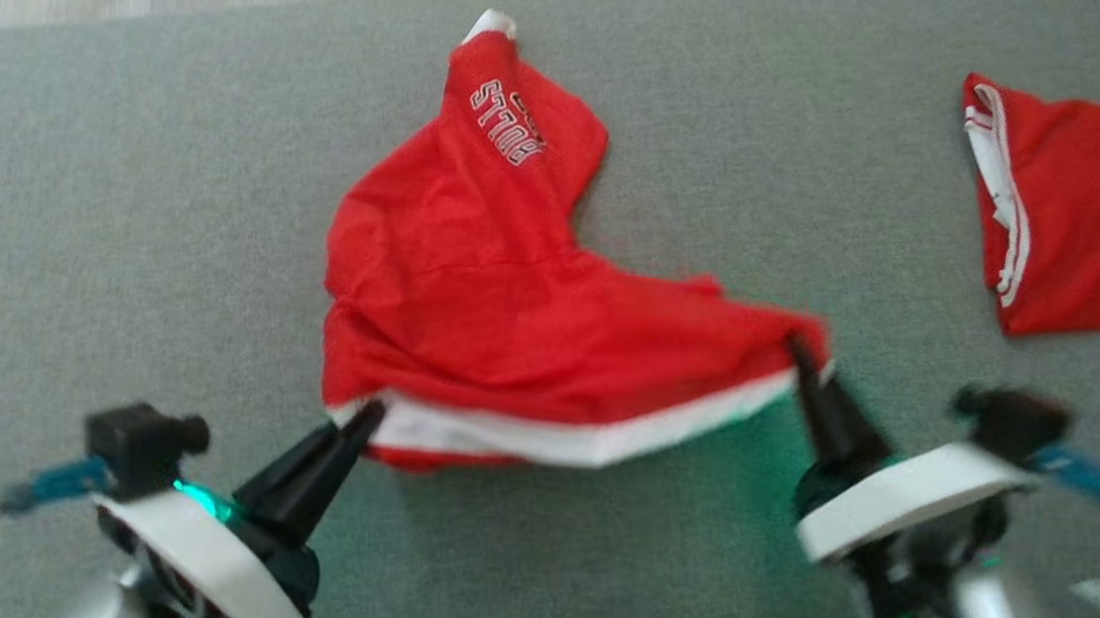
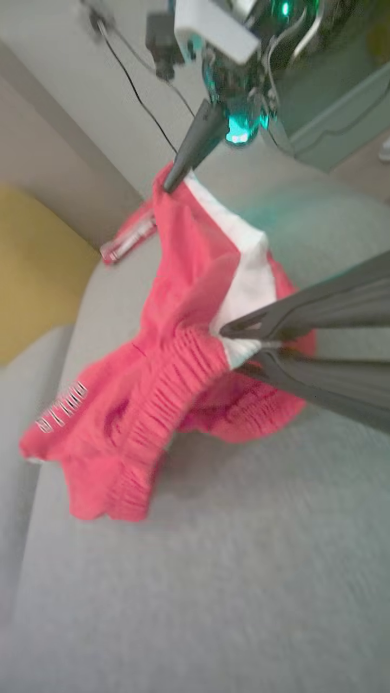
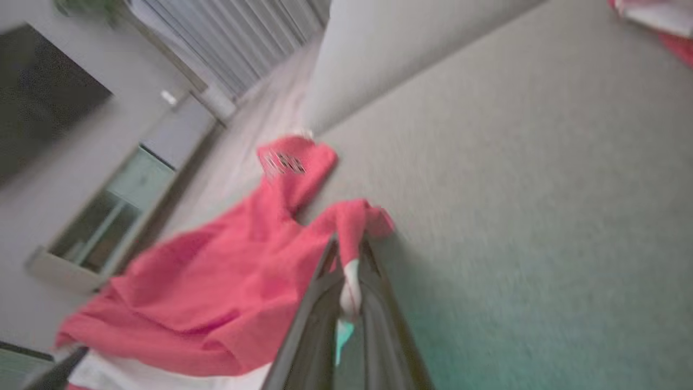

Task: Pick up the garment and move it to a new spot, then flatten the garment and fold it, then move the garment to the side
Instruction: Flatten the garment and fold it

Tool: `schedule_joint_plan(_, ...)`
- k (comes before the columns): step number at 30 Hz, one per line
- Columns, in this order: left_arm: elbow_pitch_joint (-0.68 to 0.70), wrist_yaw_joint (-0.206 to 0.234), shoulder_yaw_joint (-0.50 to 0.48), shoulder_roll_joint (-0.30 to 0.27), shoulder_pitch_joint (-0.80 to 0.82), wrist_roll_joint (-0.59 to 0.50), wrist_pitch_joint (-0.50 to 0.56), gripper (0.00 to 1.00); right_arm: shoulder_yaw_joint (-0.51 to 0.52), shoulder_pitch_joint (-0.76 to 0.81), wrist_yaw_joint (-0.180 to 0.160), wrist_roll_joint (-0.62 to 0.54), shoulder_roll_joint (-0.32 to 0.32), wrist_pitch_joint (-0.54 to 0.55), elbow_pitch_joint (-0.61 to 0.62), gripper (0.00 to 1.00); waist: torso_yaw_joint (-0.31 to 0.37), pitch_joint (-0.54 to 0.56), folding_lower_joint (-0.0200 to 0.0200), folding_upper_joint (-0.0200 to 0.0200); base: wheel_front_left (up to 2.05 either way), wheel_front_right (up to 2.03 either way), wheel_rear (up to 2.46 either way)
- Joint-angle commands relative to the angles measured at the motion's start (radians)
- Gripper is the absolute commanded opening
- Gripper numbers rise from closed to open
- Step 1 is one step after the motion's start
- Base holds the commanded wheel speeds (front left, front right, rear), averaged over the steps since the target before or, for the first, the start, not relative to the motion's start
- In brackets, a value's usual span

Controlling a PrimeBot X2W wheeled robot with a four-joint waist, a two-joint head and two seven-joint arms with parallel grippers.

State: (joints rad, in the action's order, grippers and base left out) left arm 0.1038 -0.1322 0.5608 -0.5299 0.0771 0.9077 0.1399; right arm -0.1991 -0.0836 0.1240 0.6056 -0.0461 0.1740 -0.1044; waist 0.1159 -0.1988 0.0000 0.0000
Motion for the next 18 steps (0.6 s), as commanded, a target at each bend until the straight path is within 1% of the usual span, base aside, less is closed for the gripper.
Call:
schedule_joint_plan(1, 0.078, 0.002, -0.062, -0.045, 0.023, 0.033, 0.006, 0.00, 0.001, -0.028, 0.007, 0.037, -0.009, 0.022, 0.093, 0.00, 0.006, 0.013, 0.0000, 0.0000, 0.00, 0.00, 0.00)
schedule_joint_plan(6, 0.329, 0.002, -0.139, -0.092, 0.036, 0.190, 0.054, 0.00, 0.095, -0.054, 0.007, 0.204, -0.042, 0.156, 0.378, 0.00, 0.014, 0.047, 0.0000, 0.0000, 0.00, 0.00, 0.00)
schedule_joint_plan(10, 0.494, 0.013, -0.198, -0.119, 0.088, 0.322, 0.109, 0.00, 0.172, -0.090, 0.007, 0.283, -0.051, 0.271, 0.557, 0.00, 0.021, 0.059, 0.0000, 0.0000, 0.00, 0.00, 0.00)
schedule_joint_plan(12, 0.547, 0.023, -0.224, -0.131, 0.133, 0.366, 0.136, 0.00, 0.210, -0.120, 0.007, 0.304, -0.048, 0.326, 0.622, 0.00, 0.026, 0.057, 0.0000, 0.0000, 0.00, 0.00, 0.00)
schedule_joint_plan(14, 0.588, 0.037, -0.247, -0.129, 0.190, 0.415, 0.159, 0.00, 0.243, -0.160, 0.007, 0.320, -0.042, 0.384, 0.672, 0.00, 0.032, 0.049, 0.0000, 0.0000, 0.00, 0.00, 0.00)
schedule_joint_plan(18, 0.609, 0.072, -0.273, -0.133, 0.341, 0.484, 0.223, 0.00, 0.312, -0.287, 0.007, 0.310, -0.029, 0.488, 0.710, 0.00, 0.040, 0.010, 0.0000, 0.0000, 0.00, 0.00, 0.00)
